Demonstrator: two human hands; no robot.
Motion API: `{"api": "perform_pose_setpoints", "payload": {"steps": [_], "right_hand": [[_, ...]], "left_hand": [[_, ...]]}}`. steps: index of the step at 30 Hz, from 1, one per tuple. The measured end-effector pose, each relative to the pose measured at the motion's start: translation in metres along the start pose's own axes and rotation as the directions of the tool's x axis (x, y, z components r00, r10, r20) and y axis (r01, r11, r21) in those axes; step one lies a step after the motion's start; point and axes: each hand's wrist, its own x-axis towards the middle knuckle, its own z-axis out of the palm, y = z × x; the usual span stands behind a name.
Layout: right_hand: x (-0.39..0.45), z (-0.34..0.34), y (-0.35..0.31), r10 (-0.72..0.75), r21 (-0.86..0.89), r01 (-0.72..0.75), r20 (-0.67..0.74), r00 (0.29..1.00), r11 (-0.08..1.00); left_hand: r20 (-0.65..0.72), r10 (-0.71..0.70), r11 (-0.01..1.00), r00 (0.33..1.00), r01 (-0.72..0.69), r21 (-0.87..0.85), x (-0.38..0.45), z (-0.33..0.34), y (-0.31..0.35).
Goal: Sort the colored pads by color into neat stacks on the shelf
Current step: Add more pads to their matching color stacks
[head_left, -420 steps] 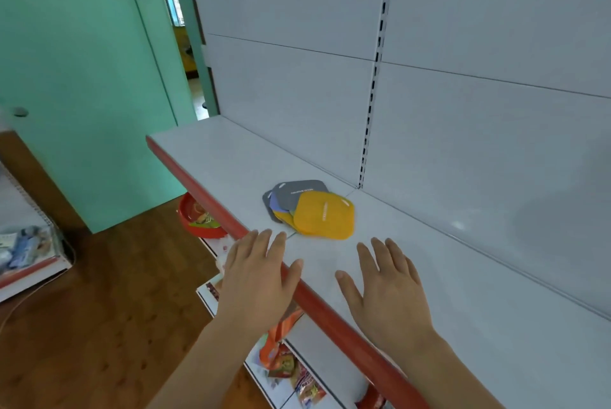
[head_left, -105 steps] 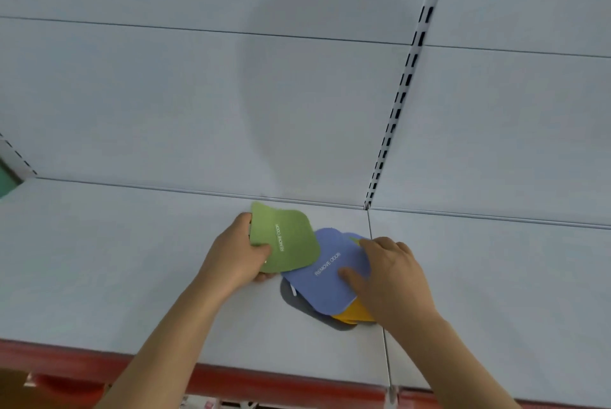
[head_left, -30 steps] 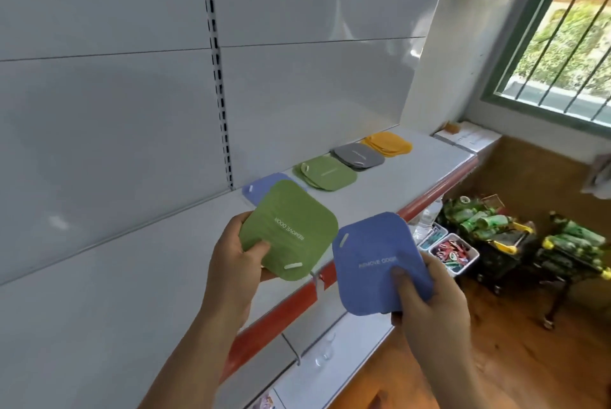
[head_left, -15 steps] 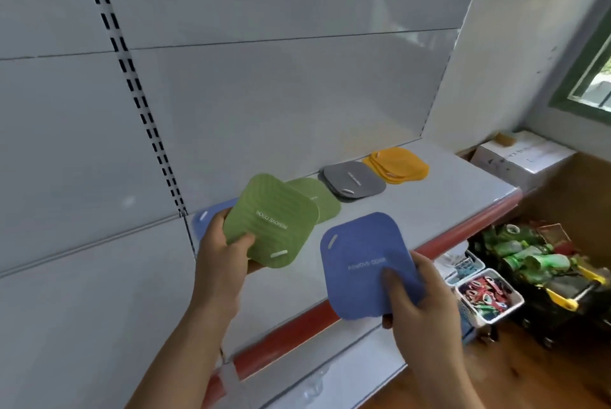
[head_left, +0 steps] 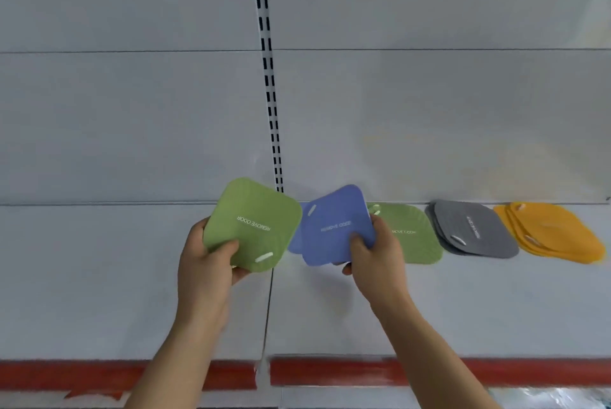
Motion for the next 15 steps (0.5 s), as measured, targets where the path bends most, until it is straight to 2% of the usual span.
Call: {"api": "perform_pose_setpoints", "payload": {"steps": [3, 7, 10, 15], "right_hand": [[0.027, 0.022, 0.006, -0.001, -0.087, 0.001, 0.002, 1.0, 0.996], [0.044, 0.042, 0.014, -0.078, -0.316, 0.09, 0.049, 0.996, 0.945], [0.047, 0.048, 0.021, -0.187, -0.558, 0.212, 0.102, 0.977, 0.802], [0.049, 0.044, 0.028, -0.352, -0.771, 0.301, 0.107, 0.93, 0.561]], "left_hand": [[-0.037, 0.005, 1.0, 0.999, -0.005, -0.014, 0.011, -0.004, 0.002], [-0.059, 0.006, 1.0, 0.998, -0.007, -0.024, 0.023, -0.003, 0.002], [-0.033, -0.001, 1.0, 0.999, 0.0, -0.017, 0.028, 0.004, 0.0], [0.008, -0.01, 1.0, 1.0, 0.009, 0.006, 0.025, 0.027, -0.003]]}}
